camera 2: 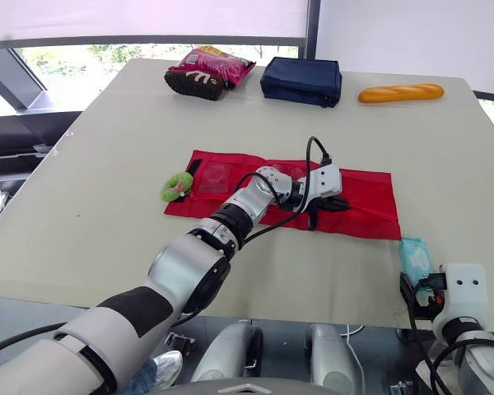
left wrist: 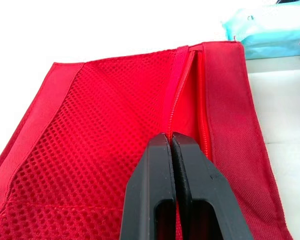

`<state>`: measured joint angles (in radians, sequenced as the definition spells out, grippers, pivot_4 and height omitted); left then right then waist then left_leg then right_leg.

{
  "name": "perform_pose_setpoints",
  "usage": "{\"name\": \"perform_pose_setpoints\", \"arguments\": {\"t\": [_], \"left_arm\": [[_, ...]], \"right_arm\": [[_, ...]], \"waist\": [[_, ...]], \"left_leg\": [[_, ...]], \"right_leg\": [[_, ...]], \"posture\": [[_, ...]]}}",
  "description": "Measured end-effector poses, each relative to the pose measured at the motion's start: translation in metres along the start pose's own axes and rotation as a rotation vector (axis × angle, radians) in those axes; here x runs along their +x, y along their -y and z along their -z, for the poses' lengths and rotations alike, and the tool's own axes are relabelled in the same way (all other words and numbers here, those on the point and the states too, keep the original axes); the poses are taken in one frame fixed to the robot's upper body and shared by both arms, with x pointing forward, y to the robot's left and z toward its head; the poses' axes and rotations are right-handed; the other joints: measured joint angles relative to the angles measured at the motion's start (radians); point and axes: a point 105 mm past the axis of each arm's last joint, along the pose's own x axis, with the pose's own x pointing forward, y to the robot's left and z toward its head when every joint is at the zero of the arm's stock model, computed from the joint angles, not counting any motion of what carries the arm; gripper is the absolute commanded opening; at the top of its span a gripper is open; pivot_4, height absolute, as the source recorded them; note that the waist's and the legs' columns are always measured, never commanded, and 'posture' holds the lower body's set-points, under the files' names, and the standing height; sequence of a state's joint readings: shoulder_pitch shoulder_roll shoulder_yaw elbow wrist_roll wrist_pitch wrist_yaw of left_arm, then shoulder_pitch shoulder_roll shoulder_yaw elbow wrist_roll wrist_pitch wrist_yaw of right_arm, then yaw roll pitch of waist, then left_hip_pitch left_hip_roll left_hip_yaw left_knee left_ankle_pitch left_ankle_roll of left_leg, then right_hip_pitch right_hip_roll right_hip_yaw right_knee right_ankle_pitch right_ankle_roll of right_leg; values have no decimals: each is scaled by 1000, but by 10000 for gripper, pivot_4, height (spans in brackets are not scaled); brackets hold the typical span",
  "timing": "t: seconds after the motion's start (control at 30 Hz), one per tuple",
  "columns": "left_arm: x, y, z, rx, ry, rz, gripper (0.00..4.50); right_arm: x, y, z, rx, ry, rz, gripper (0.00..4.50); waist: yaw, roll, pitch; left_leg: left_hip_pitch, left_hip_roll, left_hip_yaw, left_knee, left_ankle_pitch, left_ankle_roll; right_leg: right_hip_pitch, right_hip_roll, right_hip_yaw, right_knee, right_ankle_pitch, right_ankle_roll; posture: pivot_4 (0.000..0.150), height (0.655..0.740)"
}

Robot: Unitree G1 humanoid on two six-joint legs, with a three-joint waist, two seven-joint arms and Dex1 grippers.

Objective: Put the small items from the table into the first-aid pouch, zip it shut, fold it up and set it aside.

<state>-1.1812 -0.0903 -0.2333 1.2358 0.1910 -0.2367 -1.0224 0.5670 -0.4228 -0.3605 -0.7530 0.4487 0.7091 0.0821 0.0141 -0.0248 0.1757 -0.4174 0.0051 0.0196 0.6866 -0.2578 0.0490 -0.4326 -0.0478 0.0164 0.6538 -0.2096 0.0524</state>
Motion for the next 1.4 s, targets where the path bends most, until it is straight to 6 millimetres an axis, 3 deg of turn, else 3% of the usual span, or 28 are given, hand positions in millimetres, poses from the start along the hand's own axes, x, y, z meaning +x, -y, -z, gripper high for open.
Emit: {"name": "perform_pose_setpoints", "arguments": {"t": [0.2,0.27,0.37,0.57,0.7,0.8,0.9,1.1,1.4], "left_arm": [[0,-1,-1,-22,15,-4,0],[0,-1,-2,-23,18,-2,0],[0,0,-3,-24,24,-2,0],[2,0,-8,-29,48,-4,0],[3,0,-8,-30,51,-4,0],[4,1,-9,-30,53,-1,0],[9,4,-18,-16,84,11,0],[12,7,-27,5,112,26,0],[16,18,-27,14,133,58,0]], "right_arm": [[-2,1,-1,-14,12,-5,6364],[-6,2,0,-26,9,-8,3933],[-15,2,-1,-25,4,-21,3400],[-27,-28,-34,14,112,-176,3399],[-28,-35,-36,14,101,-230,3399],[-21,-43,-43,23,119,-251,3399],[7,-54,-43,29,85,-256,3399],[36,-67,-48,82,68,-207,3399],[56,-77,-73,209,114,-123,3399]], "waist": [[0,0,0],[0,0,0],[0,0,0],[-2,0,0],[0,0,0],[-1,0,0],[-2,-1,0],[-1,0,-1],[-2,1,-1]], "left_leg": [[0,0,0,0,0,0],[0,0,0,0,0,0],[0,0,0,0,0,0],[1,0,0,0,0,0],[0,0,0,0,0,0],[0,0,0,0,0,0],[1,0,0,1,0,0],[-1,-1,0,1,0,0],[0,-1,-1,1,0,0]], "right_leg": [[0,0,0,0,0,0],[0,0,0,0,0,0],[0,0,0,0,0,0],[0,0,0,1,0,1],[0,0,0,1,0,0],[0,0,1,1,0,0],[0,0,0,1,0,0],[0,0,0,1,2,-3],[-1,0,1,3,2,-3]], "posture": [[1500,7164],[1500,7164],[1500,7164],[1500,7164],[1500,7164],[1500,7164],[1500,7164],[1500,7164],[1500,7164]]}}
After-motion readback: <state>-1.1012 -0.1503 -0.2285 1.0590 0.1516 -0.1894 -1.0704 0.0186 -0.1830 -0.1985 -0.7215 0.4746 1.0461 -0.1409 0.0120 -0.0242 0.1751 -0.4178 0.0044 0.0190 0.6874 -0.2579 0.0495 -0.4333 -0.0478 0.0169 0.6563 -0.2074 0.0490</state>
